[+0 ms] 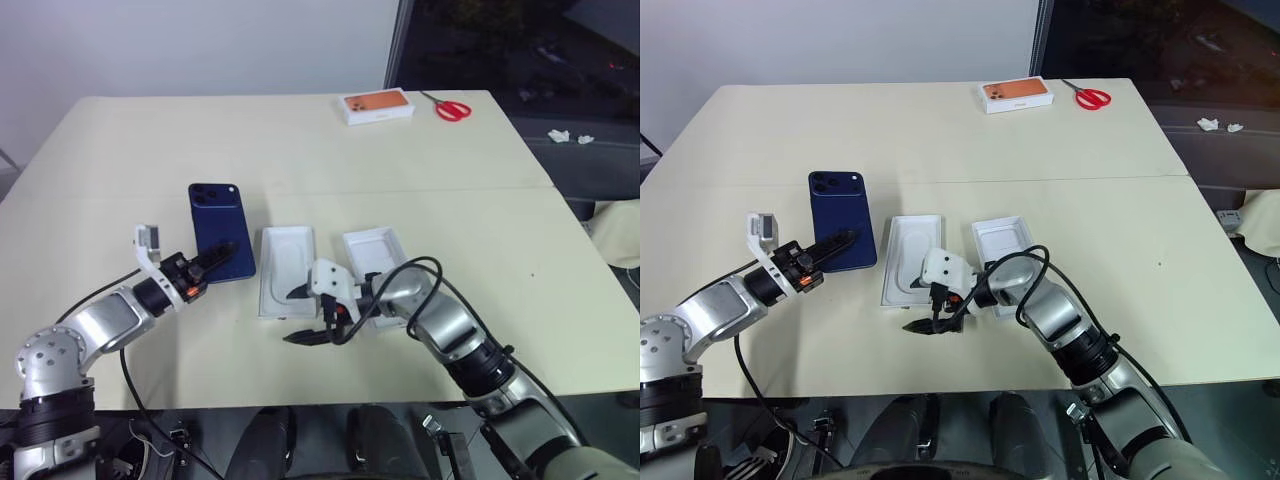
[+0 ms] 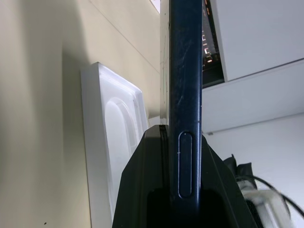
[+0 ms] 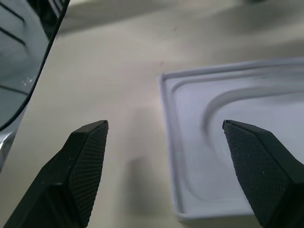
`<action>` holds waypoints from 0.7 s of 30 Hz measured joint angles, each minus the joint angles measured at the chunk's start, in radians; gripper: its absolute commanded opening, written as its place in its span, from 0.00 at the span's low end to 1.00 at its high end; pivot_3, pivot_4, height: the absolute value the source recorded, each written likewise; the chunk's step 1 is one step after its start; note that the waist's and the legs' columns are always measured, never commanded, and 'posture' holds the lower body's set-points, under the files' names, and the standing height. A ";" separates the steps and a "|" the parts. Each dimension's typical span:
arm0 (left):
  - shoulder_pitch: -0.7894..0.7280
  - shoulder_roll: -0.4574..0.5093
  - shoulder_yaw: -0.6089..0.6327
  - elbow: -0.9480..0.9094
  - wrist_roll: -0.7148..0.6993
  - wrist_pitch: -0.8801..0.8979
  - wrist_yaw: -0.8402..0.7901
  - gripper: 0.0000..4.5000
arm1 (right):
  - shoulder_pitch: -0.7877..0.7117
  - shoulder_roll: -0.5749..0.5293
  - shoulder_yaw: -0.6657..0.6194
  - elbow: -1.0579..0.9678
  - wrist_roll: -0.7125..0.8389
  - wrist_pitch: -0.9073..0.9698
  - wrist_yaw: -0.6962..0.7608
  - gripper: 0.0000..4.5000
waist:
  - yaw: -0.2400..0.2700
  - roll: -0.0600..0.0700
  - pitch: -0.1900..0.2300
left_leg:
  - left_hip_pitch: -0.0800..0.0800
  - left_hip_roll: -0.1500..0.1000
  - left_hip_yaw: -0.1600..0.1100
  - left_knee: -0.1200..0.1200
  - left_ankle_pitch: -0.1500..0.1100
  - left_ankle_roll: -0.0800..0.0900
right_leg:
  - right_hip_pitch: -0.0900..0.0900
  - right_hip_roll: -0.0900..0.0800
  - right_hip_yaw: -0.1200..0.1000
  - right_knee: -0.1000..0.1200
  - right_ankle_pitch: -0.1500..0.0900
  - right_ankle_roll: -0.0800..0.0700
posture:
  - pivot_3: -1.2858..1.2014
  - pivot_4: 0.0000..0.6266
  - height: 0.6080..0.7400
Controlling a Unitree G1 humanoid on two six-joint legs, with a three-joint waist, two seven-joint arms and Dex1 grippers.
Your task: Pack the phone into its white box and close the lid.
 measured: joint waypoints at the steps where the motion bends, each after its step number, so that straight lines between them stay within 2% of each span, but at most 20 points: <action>1: 0.000 0.000 0.000 0.000 0.000 0.000 0.000 0.00 | -0.022 0.000 -0.019 0.001 0.012 0.007 -0.001 0.84 | 0.000 0.000 0.000 | 0.000 0.000 0.000 0.000 0.000 0.000 | 0.000 0.000 0.000 0.000 0.000 0.000 | 0.52 0.24 1.00; 3: -0.001 0.000 0.000 0.000 0.000 0.000 0.000 0.00 | -0.059 0.002 -0.048 0.008 0.028 0.010 -0.002 0.73 | 0.000 0.000 0.000 | 0.000 0.000 0.000 -0.001 0.000 0.000 | 0.000 0.000 0.000 0.000 0.000 0.000 | 0.52 0.24 1.00; 6: -0.003 0.000 0.000 0.000 0.001 -0.001 0.000 0.00 | -0.076 0.019 -0.060 0.052 0.036 0.004 -0.015 0.39 | 0.001 0.000 0.000 | 0.000 0.000 0.000 -0.001 0.000 0.000 | 0.000 0.000 0.000 -0.001 0.000 0.000 | 0.52 0.24 1.00; 9: -0.010 0.003 0.000 0.001 0.001 -0.001 0.000 0.00 | -0.081 0.038 -0.032 0.152 -0.022 -0.052 -0.075 0.02 | 0.000 0.000 0.000 | 0.000 0.000 0.000 -0.001 0.000 0.000 | 0.000 0.000 0.000 0.000 0.000 0.000 | 0.52 0.24 1.00; 12: -0.010 0.013 0.001 0.002 0.001 -0.001 0.000 0.00 | -0.086 0.042 0.002 0.229 -0.099 -0.136 -0.130 0.01 | 0.000 0.000 0.000 | 0.000 0.000 0.000 -0.001 0.001 -0.001 | -0.001 0.000 0.000 0.000 0.000 0.000 | 0.52 0.24 1.00; 21: -0.010 0.014 -0.001 0.001 -0.001 -0.001 0.000 0.00 | -0.087 0.065 0.093 0.236 -0.228 -0.240 -0.167 0.01 | -0.001 0.000 0.000 | 0.000 0.000 0.000 -0.001 0.001 -0.002 | -0.001 0.000 0.000 0.000 0.000 0.000 | 0.52 0.24 1.00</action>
